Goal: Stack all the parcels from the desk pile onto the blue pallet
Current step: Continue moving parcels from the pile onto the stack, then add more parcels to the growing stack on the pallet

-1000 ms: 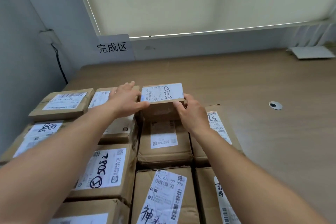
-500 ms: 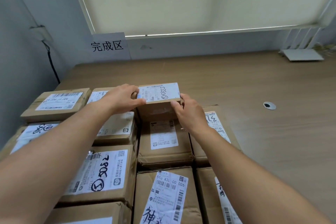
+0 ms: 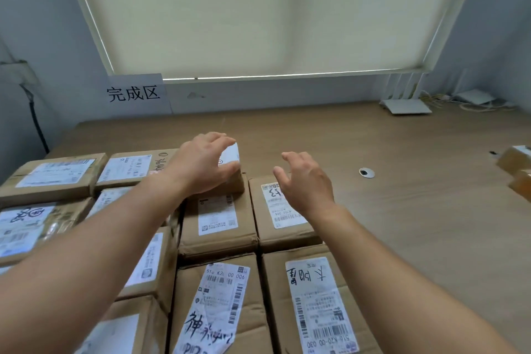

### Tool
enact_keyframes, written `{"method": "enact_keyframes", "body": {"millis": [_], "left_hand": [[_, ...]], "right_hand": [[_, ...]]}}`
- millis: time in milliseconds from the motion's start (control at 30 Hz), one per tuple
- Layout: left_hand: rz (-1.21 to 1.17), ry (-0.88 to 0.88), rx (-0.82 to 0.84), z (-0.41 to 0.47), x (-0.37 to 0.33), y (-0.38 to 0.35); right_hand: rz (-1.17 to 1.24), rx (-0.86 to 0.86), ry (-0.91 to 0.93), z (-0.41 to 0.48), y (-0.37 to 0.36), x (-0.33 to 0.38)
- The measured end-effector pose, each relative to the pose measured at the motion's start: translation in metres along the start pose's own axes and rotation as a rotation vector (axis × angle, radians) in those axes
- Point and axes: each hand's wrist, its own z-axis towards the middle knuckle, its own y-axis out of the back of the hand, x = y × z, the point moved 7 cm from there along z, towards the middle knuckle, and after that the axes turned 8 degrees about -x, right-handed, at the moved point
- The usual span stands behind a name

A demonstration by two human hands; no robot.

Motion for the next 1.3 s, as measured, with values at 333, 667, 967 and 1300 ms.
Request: {"method": "enact_keyframes", "body": {"millis": [333,667,967,1300], "left_hand": [[-0.008,-0.153,-0.033,-0.046,-0.153,-0.029],[-0.194,-0.097,-0.02,-0.09,-0.321,-0.098],[-0.235,-0.162,-0.017,-0.114,-0.463,-0.132],[-0.259,-0.277,0.048,-0.118,-0.583,-0.159]], "right_hand": [[-0.156,-0.164,0.118,-0.061,0.09,-0.078],[-0.395,-0.192,0.06,-0.143,0.168,-0.213],[-0.493,-0.244,-0.057,-0.208,0.246,-0.329],[-0.568,-0.382,-0.202,-0.25,0.328,-0.423]]}}
